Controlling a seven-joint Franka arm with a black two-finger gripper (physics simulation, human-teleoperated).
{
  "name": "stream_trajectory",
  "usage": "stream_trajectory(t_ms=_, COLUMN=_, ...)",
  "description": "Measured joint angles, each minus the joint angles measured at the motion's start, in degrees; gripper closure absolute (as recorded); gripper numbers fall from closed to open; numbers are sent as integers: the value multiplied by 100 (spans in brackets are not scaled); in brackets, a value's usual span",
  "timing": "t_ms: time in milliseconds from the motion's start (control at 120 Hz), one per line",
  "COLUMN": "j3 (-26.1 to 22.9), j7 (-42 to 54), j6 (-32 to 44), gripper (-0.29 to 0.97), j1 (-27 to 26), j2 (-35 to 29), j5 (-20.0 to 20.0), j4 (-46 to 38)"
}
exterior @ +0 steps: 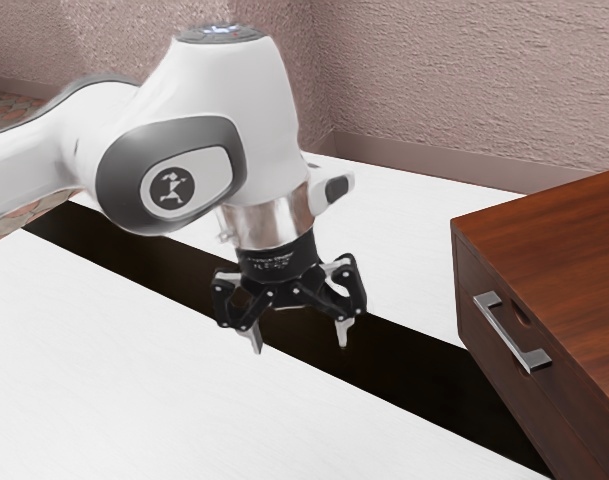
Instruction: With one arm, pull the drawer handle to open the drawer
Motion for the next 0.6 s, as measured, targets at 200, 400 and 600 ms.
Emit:
stream_trajectory(t_ms=200, j3=-112, j7=-1181, j6=89, gripper=0, j1=46, j2=37, j5=-42, j4=-19)
stream_trajectory(t_ms=400, j3=-274, j7=-2032, j6=125, gripper=0, j1=-66, j2=893, j5=-239, j4=934)
stream_trajectory(t_ms=600, j3=-256, j7=-2535, j6=247, gripper=0, j1=-208, j2=1285, j5=-441, j4=1392)
